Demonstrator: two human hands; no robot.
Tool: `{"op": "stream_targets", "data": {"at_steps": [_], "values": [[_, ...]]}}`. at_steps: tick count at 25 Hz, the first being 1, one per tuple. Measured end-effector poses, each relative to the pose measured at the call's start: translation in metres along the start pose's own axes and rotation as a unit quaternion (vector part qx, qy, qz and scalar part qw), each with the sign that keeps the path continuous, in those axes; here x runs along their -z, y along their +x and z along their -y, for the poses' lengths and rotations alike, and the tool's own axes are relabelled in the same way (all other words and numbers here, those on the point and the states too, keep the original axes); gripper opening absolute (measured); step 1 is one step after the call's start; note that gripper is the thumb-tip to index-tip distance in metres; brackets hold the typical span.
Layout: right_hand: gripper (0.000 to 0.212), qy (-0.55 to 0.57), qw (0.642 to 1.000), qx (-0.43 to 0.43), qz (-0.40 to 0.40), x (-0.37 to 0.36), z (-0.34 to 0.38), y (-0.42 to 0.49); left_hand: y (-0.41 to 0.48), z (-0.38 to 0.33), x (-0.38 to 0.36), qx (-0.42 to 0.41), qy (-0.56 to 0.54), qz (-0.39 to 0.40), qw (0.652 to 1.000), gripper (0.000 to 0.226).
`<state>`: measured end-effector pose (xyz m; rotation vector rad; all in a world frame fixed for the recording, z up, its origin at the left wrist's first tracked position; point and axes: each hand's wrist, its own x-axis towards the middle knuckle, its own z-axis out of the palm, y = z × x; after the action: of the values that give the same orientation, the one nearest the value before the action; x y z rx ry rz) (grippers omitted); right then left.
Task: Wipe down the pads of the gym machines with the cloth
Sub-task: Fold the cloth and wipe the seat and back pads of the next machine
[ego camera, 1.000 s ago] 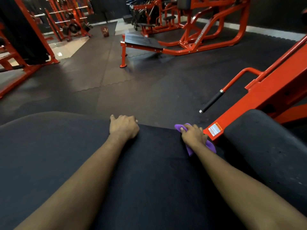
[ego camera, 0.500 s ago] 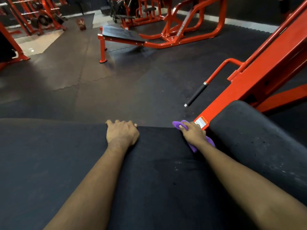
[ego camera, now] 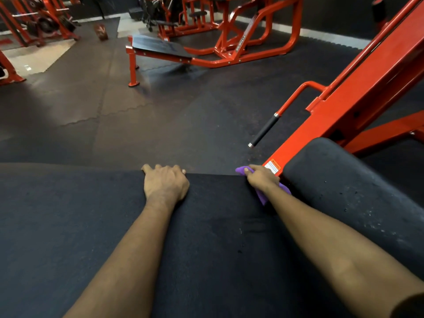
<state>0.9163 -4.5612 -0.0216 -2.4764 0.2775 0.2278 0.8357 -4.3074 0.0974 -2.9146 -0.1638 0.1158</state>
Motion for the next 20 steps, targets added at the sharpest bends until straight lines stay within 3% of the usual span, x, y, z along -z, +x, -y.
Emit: {"op": "stream_targets", "data": {"at_steps": [4, 8, 10, 14, 20], "values": [[0.033, -0.071, 0.984, 0.145, 0.071, -0.011, 0.067, -0.011, 0.0, -0.001, 0.0, 0.006, -0.018, -0.005, 1.0, 0.044], [0.041, -0.031, 0.971, 0.232, 0.043, -0.019, 0.065, -0.03, -0.001, -0.001, -0.001, 0.01, -0.019, -0.01, 1.0, 0.044], [0.045, -0.012, 0.979, 0.202, 0.006, -0.017, 0.029, -0.023, -0.002, -0.001, 0.0, 0.009, -0.019, -0.009, 1.0, 0.045], [0.053, 0.024, 0.999, 0.035, -0.019, -0.007, -0.05, -0.004, -0.002, -0.001, 0.0, 0.012, -0.017, -0.012, 1.0, 0.046], [0.041, -0.024, 0.999, 0.021, -0.035, -0.002, -0.01, -0.023, -0.003, 0.009, 0.008, -0.004, -0.132, -0.029, 0.991, 0.041]]}}
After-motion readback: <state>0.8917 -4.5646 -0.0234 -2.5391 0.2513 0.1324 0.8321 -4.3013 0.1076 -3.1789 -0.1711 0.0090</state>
